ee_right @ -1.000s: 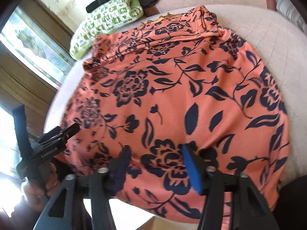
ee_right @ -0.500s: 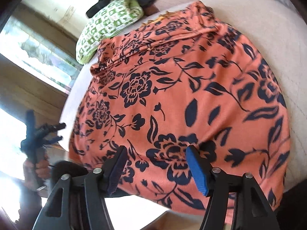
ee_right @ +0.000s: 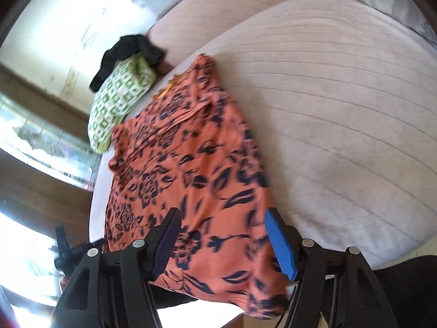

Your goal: Fold small clothes

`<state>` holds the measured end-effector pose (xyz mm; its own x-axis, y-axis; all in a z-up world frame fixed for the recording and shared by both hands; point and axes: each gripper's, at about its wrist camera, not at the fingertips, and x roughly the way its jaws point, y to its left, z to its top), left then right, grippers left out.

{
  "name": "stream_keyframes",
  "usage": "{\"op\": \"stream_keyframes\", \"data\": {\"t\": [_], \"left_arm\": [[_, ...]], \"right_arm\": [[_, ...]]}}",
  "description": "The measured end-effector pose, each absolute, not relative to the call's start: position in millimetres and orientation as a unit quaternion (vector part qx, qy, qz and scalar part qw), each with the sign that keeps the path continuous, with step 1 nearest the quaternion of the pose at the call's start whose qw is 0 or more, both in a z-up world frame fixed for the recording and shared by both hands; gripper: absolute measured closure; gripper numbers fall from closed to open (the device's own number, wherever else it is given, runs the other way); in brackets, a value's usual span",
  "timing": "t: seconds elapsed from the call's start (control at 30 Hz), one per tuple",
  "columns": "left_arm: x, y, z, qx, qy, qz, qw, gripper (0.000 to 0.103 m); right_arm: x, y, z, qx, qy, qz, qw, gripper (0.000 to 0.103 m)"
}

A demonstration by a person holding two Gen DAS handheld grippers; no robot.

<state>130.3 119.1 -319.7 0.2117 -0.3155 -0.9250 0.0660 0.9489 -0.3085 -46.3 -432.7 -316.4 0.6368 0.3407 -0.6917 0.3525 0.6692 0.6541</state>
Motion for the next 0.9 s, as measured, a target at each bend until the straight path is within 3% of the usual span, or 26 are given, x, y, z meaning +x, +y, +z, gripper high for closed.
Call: {"op": "stream_keyframes", "data": {"t": [0.1,0.3,0.43,0.5,0.53,0.67,0.9], "left_arm": [[130,120,-319,-0.105,0.619,-0.131,0.767,0.035],[134,109,-320,-0.075,0.618,-0.142,0.77,0.036],[134,102,-322,-0.048,0.616,-0.14,0.774,0.052],[135,102,-323,-0.04,0.615,-0.141,0.775,0.061],[136,102,-323,-0.038,0.615,-0.14,0.775,0.066],[136,109,-323,-0.043,0.62,-0.152,0.769,0.067],[130,111,-331,-0.031,0.644,-0.153,0.749,0.056]], "right_arm": [[-51,-444,-328,0.425,0.437,-0.01,0.793,0.036],[-49,-442,-357,0.471,0.455,0.02,0.756,0.036],[-44,-419,-365,0.44,0.483,0.028,0.756,0.037],[-41,-409,-359,0.396,0.503,0.019,0.768,0.052],[-40,-406,-359,0.378,0.514,0.007,0.77,0.066],[-39,-406,-357,0.347,0.539,-0.009,0.767,0.094],[-40,-399,-346,0.358,0.536,0.019,0.764,0.091]]}}
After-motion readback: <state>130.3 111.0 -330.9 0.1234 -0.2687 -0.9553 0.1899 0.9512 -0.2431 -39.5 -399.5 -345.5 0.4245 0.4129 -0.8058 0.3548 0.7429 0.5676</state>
